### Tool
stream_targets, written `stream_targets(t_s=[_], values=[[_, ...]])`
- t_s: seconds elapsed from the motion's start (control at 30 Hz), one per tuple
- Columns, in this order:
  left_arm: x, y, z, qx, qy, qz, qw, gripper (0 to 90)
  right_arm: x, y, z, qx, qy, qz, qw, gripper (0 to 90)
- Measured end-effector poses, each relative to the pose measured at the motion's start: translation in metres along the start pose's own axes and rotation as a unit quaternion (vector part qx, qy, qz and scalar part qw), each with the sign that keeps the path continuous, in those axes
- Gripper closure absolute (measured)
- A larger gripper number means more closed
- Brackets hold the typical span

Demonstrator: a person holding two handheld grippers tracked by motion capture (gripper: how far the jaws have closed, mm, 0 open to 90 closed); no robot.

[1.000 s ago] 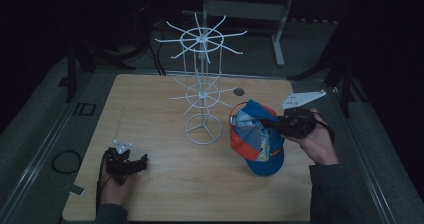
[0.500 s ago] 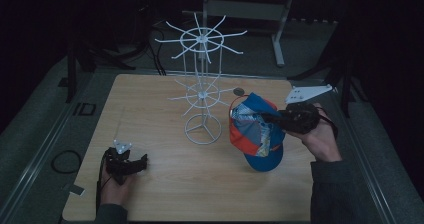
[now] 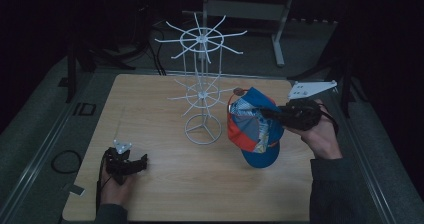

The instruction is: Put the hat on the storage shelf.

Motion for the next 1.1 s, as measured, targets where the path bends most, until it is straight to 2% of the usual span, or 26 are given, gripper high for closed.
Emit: stream_targets(t_s=[0.73, 1.1], values=[[0.0, 0.0, 0.0, 0.0, 0.0, 0.0, 1.0, 15.0, 0.005, 0.012, -0.015, -0.035, 0.013, -0.006, 0.9993, 87.8], [0.0, 0.0, 0.0, 0.0, 0.0, -0.001, 1.0, 15.0, 0.002, 0.018, -0.022, -0.049, 0.013, -0.004, 0.9987, 87.8]])
Point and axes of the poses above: each handheld gripper's, and its own axes: z roughly forward along the jaws, y roughly out of its top, x roughly to its left, the point moved 4 cm from there along z, roughly forward along the jaws, and after that the axes turned 12 degrees about x, right-handed, at the moved point
